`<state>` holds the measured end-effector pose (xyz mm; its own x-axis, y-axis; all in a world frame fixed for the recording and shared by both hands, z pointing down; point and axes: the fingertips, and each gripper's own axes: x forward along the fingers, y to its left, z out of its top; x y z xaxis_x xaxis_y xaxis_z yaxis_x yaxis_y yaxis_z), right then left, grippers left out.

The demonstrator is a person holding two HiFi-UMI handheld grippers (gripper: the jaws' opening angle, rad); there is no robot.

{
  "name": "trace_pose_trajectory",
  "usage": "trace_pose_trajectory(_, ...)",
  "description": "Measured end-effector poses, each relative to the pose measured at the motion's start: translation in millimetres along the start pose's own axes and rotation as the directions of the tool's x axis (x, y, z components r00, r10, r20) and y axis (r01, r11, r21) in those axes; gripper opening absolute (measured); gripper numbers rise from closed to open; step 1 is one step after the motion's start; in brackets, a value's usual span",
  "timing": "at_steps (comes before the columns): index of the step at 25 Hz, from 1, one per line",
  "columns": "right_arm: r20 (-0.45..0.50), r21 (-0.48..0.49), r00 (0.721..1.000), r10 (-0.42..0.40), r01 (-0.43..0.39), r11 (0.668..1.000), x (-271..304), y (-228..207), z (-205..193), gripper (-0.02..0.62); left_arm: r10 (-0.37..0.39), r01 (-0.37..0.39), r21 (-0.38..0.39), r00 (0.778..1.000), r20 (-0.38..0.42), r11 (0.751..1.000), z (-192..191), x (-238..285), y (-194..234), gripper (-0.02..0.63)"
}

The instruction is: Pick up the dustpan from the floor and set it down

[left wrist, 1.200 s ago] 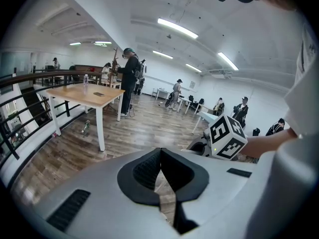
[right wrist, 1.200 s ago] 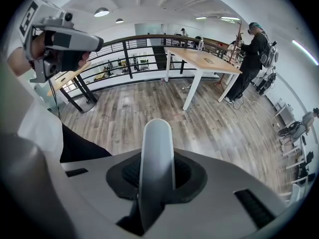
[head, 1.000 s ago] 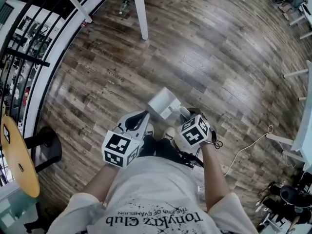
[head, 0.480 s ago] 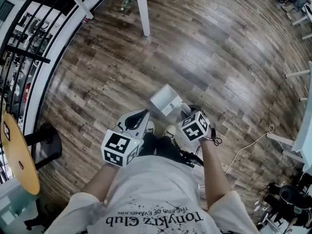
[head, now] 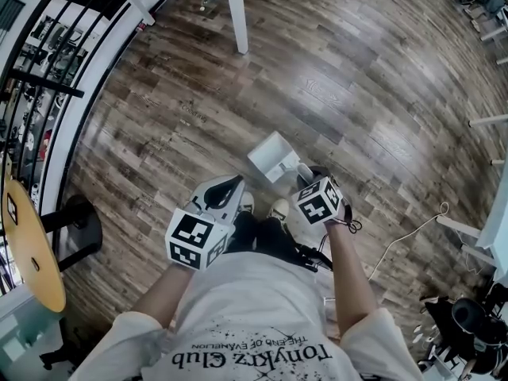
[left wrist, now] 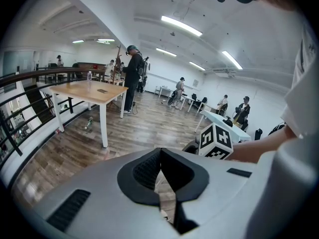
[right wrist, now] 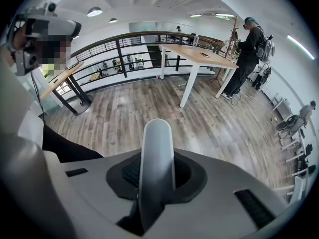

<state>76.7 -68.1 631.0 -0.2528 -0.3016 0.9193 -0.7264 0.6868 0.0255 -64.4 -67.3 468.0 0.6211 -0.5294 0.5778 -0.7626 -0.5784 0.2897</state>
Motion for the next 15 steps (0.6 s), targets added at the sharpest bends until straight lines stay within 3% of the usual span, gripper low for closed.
trace_pose_trajectory(15, 0.012, 0.044, 1.000, 0.000, 0.000, 0.999, 21, -2, -1, 0.080, 0.004, -0.004, -0.006, 1.000, -0.018, 1.000, -7, 2, 2, 0.023)
